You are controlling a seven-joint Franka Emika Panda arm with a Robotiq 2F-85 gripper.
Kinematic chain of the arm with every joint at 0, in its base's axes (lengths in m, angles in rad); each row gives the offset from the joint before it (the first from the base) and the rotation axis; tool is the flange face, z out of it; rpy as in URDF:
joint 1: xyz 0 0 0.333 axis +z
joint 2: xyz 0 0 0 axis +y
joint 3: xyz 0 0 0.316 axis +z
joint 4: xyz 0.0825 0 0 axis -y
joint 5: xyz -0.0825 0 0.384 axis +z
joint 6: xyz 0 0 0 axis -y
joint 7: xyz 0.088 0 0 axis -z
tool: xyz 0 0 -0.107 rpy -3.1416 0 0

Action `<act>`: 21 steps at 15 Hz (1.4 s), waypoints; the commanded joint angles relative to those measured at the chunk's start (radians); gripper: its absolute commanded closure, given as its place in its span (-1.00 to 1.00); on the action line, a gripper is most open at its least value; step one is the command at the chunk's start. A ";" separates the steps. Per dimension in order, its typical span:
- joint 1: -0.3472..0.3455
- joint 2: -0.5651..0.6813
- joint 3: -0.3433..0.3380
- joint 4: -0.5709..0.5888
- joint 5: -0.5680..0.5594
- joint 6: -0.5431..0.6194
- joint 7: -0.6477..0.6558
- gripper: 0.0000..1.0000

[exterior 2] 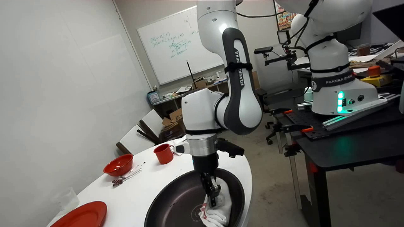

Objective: Pick a cloth and wipe the pan

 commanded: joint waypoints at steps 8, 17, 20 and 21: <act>0.021 -0.029 -0.035 -0.146 0.055 0.056 0.028 0.97; 0.089 -0.016 -0.122 -0.067 0.045 -0.012 0.031 0.96; 0.114 -0.017 -0.147 -0.040 0.034 -0.050 0.037 0.97; 0.121 -0.015 -0.153 -0.026 0.029 -0.064 0.037 0.97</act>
